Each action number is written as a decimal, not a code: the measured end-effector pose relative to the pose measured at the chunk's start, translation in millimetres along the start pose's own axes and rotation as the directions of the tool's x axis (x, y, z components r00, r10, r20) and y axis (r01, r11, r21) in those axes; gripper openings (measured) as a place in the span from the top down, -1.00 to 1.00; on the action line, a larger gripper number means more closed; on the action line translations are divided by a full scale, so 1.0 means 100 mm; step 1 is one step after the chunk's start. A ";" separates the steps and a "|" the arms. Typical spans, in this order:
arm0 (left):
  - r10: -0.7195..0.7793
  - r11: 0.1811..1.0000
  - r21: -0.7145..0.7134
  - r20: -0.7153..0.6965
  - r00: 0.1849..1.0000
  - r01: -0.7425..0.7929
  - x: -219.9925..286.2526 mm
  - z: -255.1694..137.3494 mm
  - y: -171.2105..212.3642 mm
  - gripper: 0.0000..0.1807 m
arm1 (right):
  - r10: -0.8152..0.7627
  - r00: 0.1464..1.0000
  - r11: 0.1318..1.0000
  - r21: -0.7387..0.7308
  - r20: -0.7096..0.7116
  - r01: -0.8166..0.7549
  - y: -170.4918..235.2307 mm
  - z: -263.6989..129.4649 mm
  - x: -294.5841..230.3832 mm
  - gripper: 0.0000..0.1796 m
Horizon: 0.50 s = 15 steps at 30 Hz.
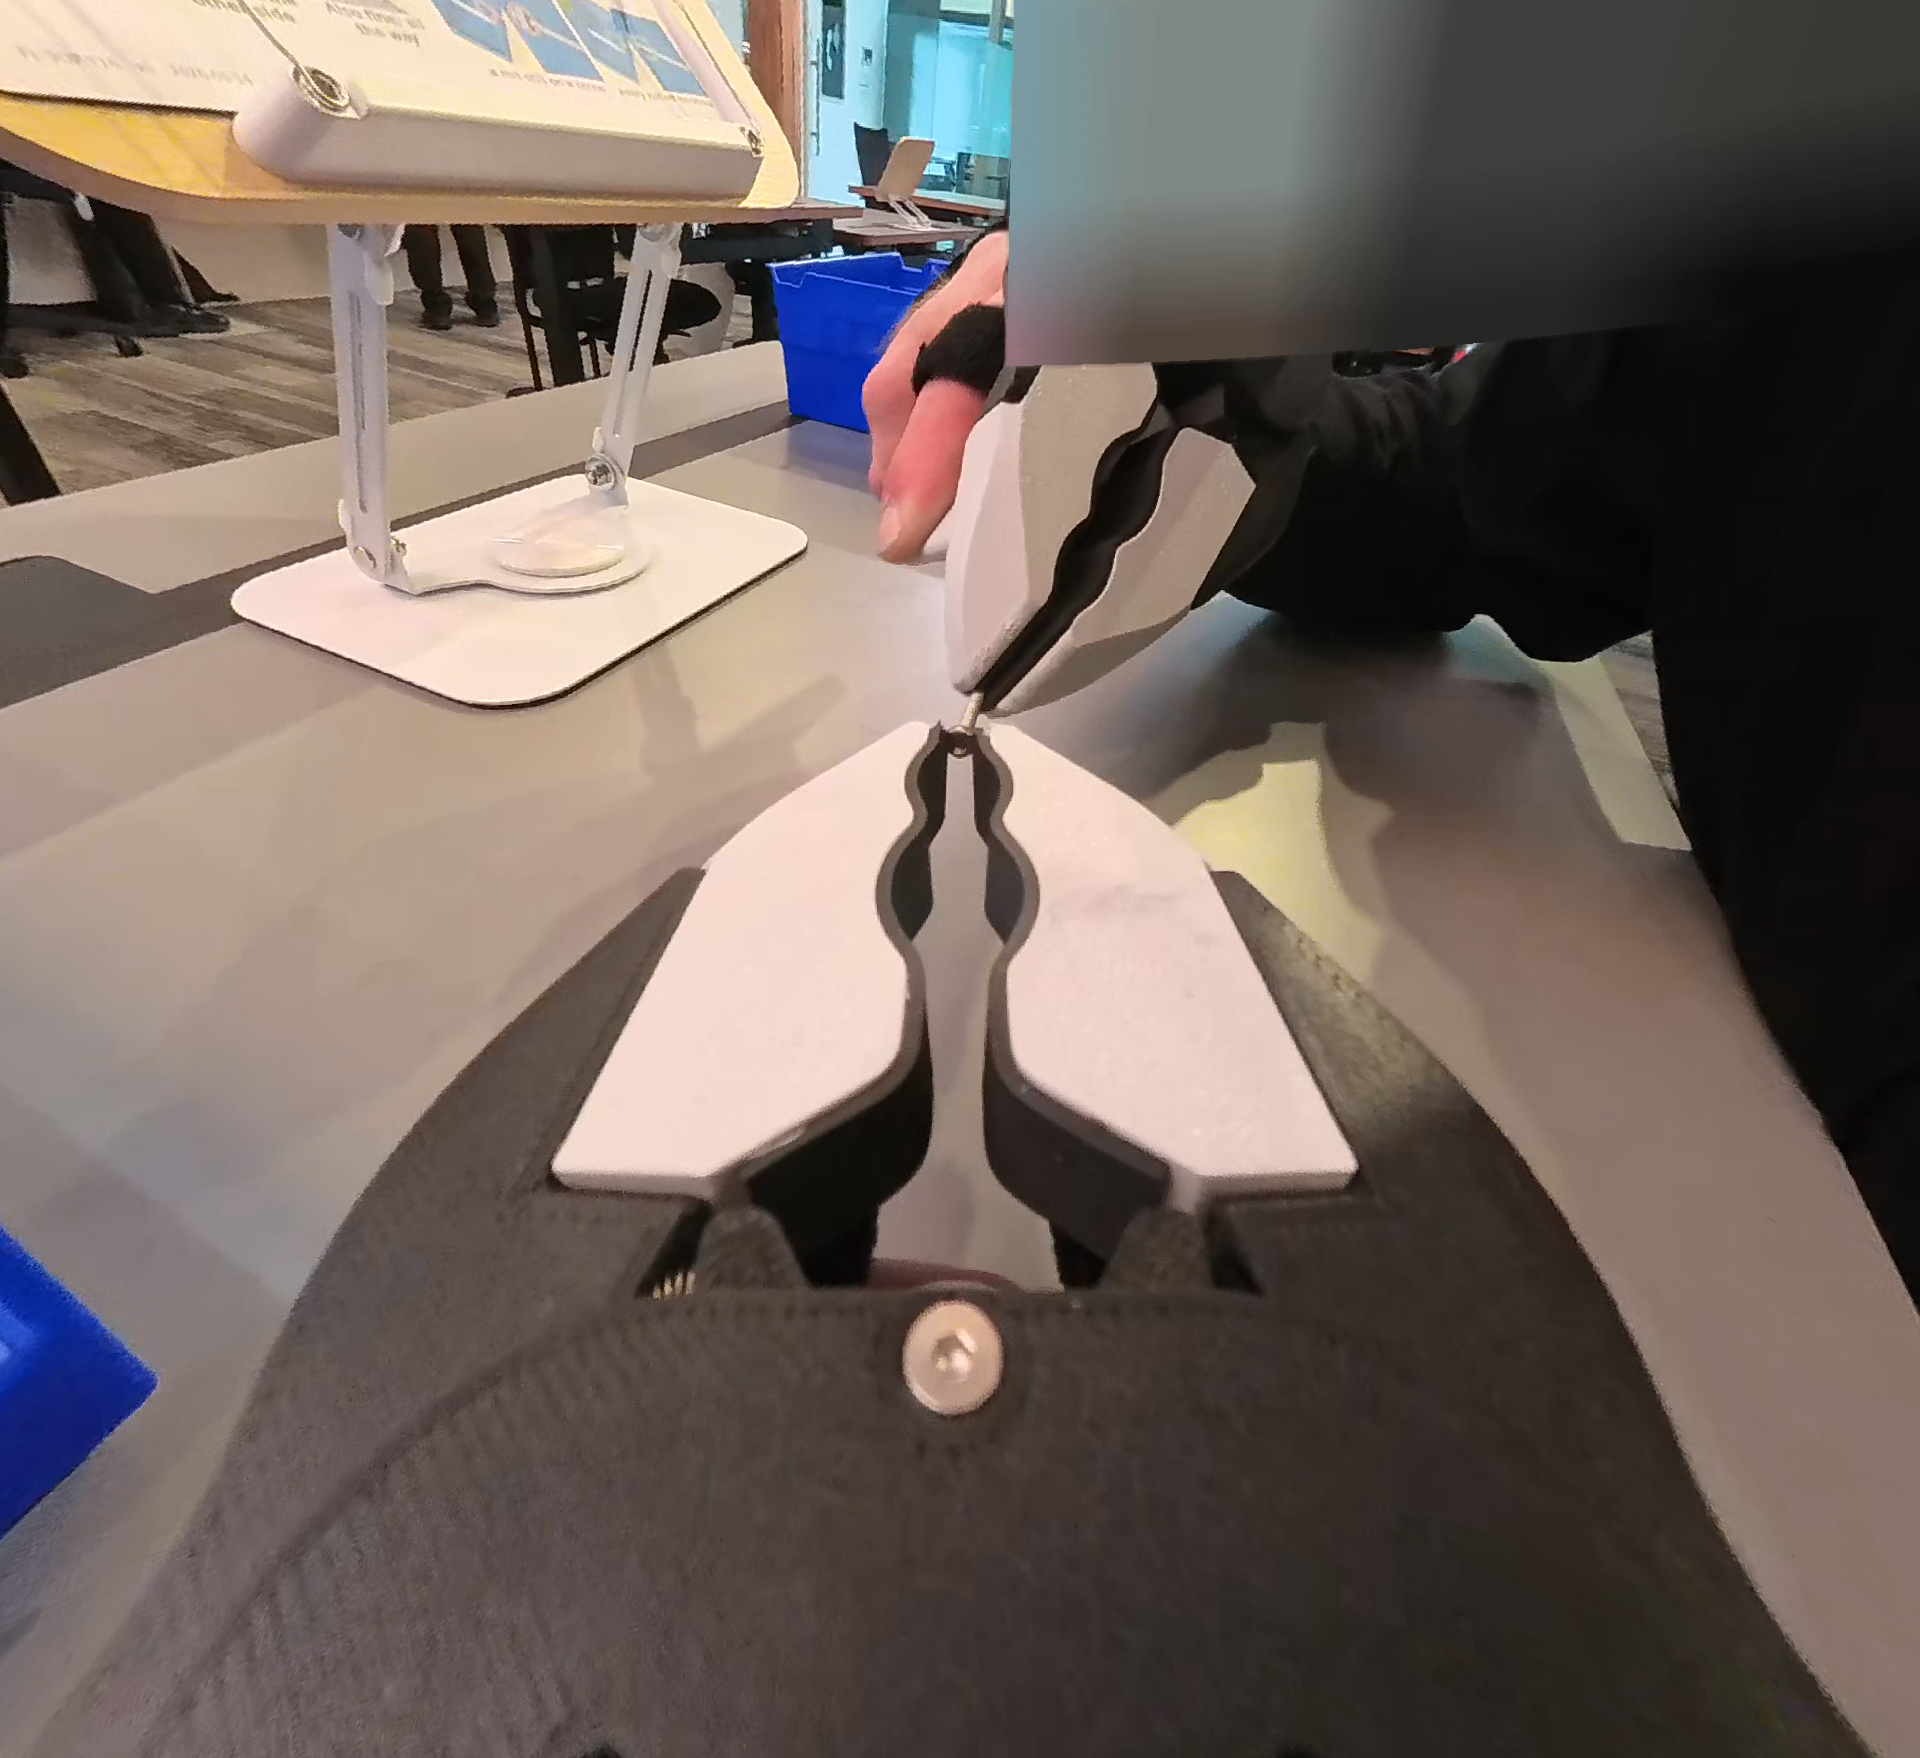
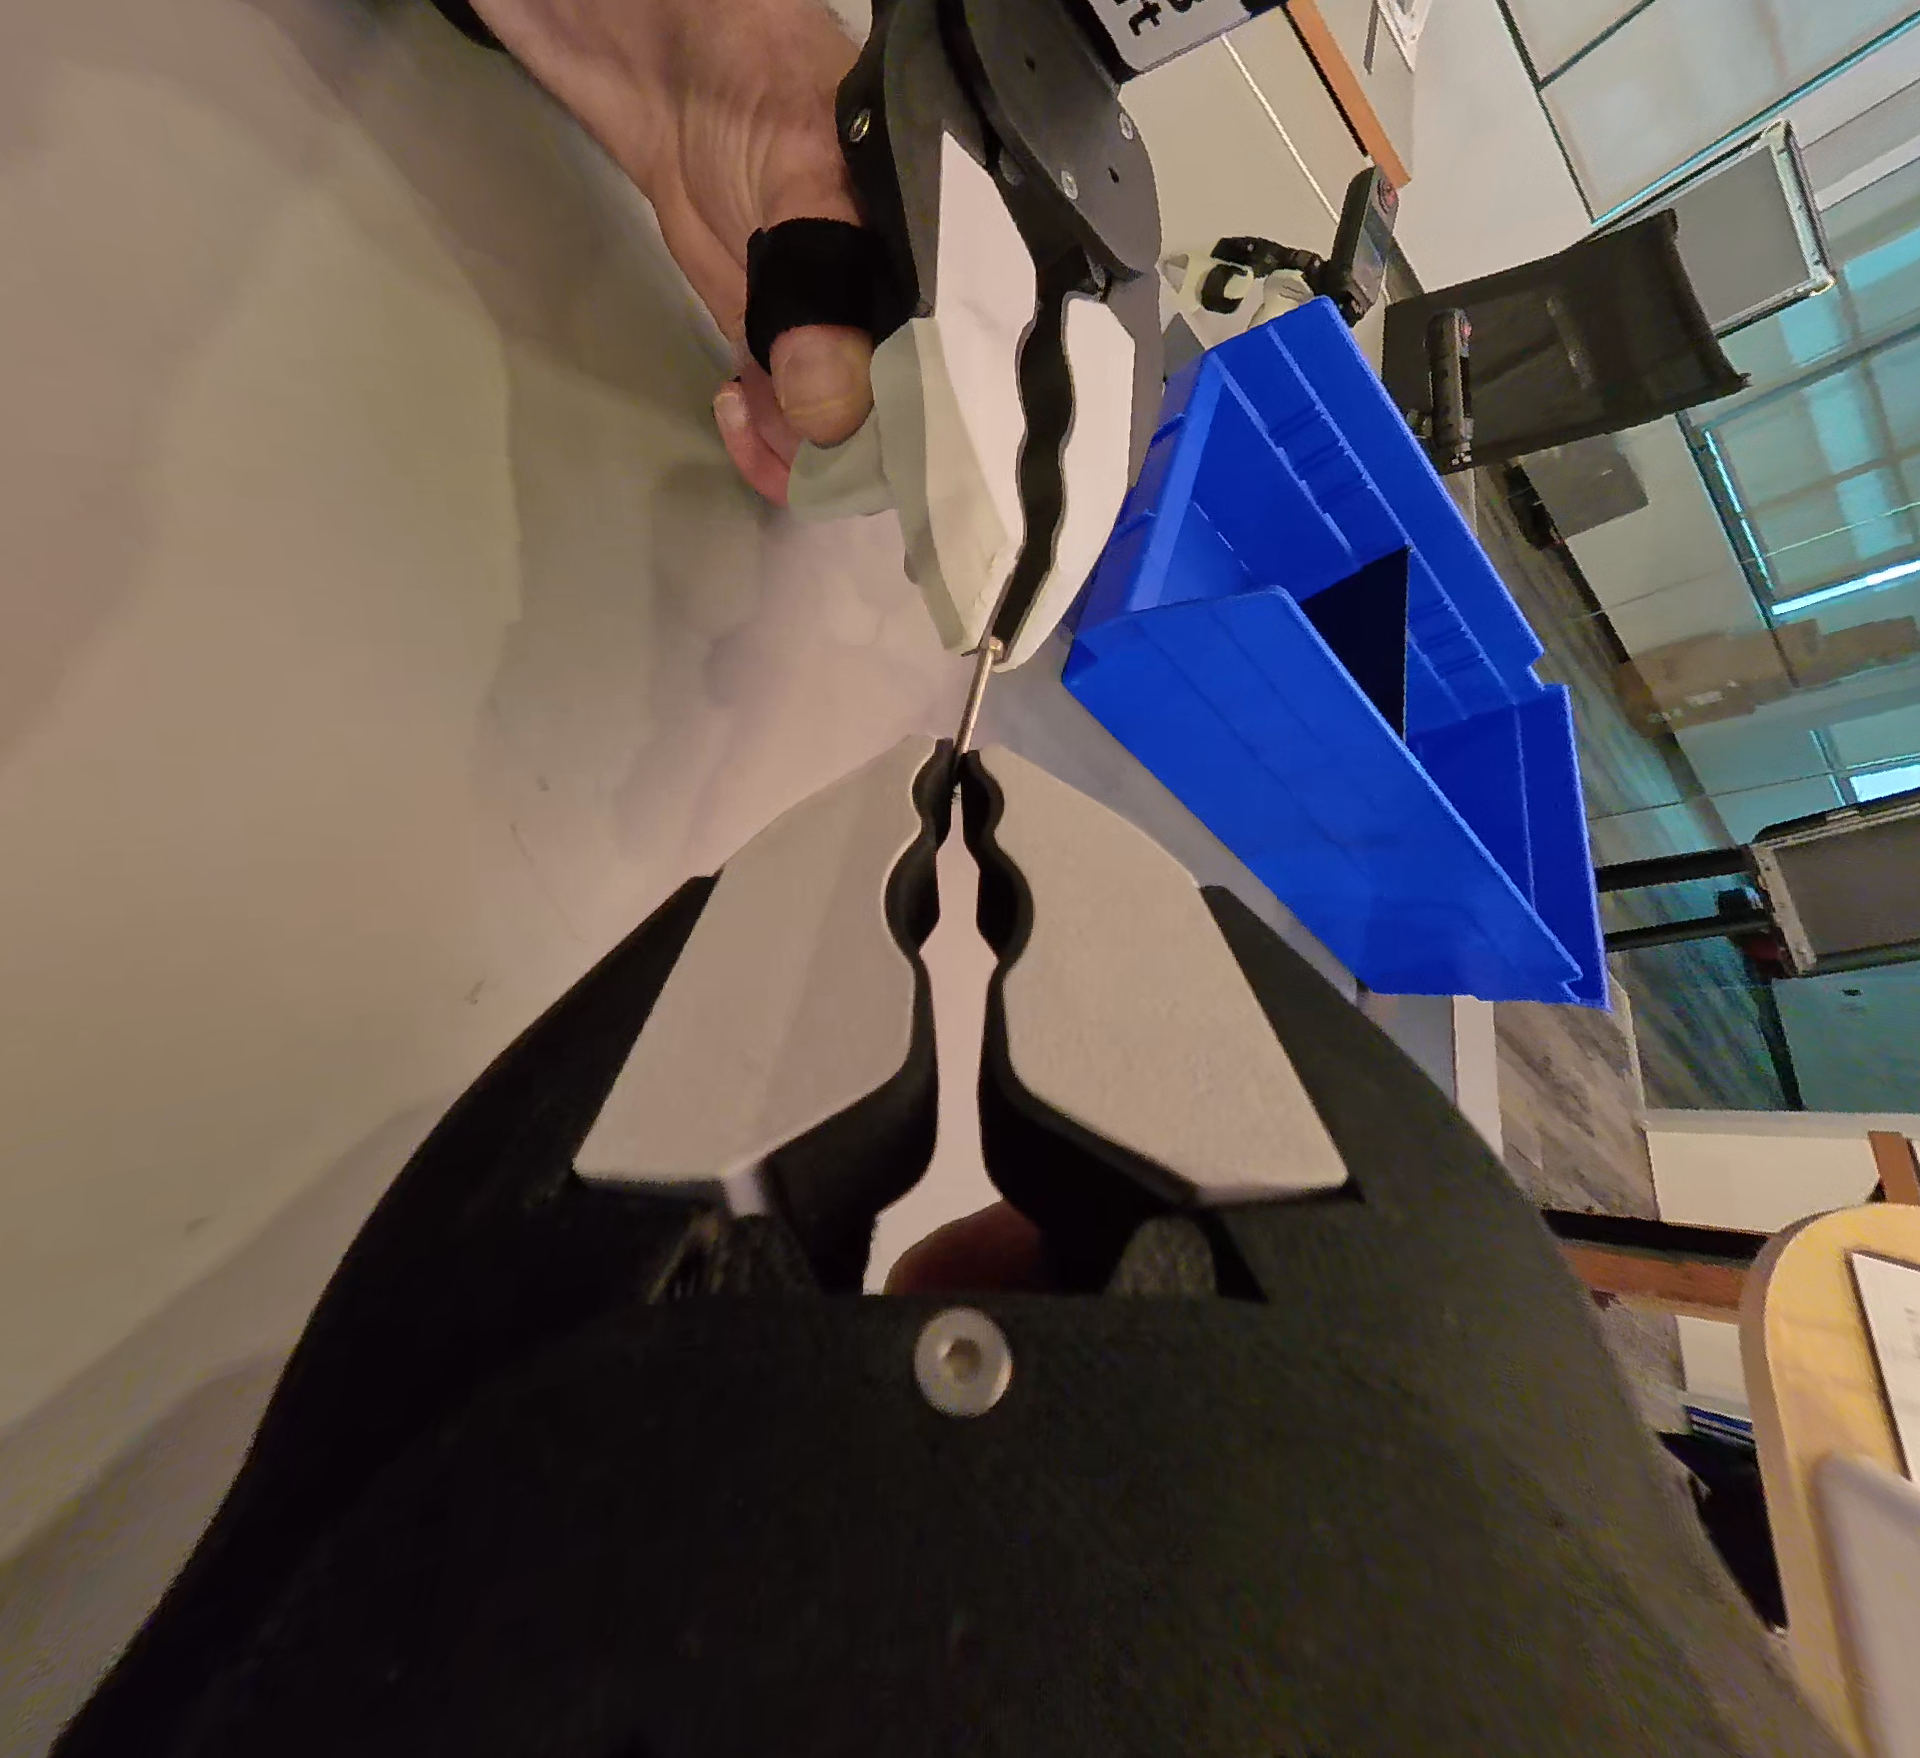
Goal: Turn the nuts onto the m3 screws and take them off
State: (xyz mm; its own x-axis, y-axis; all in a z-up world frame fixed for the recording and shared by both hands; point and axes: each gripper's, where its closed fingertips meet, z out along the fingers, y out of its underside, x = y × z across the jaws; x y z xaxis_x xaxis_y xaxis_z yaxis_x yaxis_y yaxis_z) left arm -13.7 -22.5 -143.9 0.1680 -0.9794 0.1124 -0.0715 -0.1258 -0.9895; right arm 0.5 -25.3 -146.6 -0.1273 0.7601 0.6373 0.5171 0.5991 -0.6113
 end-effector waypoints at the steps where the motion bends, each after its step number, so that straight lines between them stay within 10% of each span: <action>1: 0.003 1.000 0.000 0.001 1.000 -0.003 0.00 0.00 0.00 0.95 | 0.010 1.000 1.000 0.005 0.004 -0.010 0.00 0.00 0.00 0.98; 15: 0.071 0.997 -0.025 0.013 0.997 -0.071 0.01 0.00 0.02 0.95 | 0.139 0.987 0.985 0.087 0.079 -0.146 -0.01 0.01 -0.02 0.98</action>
State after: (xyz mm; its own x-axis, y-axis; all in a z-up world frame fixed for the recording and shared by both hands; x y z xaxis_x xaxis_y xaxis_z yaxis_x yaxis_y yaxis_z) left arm -13.7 -24.0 -145.9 0.1755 -0.9836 0.0405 -0.1075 -0.0600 -0.9924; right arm -0.6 -27.2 -147.8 -0.1204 0.8535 0.5070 0.4541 0.5015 -0.7364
